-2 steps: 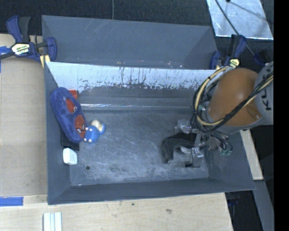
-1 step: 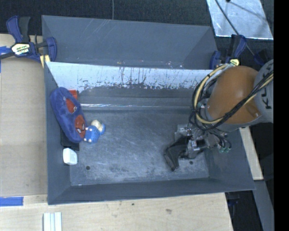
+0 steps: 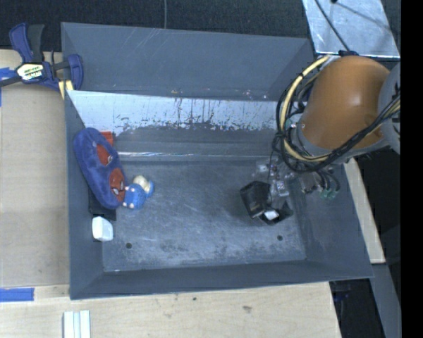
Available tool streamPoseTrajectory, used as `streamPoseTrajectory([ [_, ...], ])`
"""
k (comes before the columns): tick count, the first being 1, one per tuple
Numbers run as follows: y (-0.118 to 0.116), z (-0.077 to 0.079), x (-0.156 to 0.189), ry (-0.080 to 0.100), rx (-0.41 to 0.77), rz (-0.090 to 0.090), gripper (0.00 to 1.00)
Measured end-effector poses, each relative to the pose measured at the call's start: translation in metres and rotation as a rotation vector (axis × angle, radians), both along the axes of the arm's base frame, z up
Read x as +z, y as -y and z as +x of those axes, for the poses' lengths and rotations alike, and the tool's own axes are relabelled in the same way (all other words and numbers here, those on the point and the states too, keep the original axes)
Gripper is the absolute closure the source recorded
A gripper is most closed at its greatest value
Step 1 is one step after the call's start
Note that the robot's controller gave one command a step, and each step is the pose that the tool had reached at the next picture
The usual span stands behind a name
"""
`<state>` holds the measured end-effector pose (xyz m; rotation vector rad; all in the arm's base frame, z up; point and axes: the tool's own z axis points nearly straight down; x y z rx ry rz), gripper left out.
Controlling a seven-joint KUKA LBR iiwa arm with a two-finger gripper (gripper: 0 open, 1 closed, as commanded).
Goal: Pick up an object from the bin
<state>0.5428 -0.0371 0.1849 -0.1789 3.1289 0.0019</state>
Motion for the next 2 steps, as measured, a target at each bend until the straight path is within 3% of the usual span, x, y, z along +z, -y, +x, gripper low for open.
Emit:
streamPoseTrajectory([
  [1, 0.012, 0.000, 0.136, -0.001, -0.047, -0.002, 1.00],
  [2, 0.052, -0.033, 0.109, -0.013, 0.220, -0.001, 1.00],
])
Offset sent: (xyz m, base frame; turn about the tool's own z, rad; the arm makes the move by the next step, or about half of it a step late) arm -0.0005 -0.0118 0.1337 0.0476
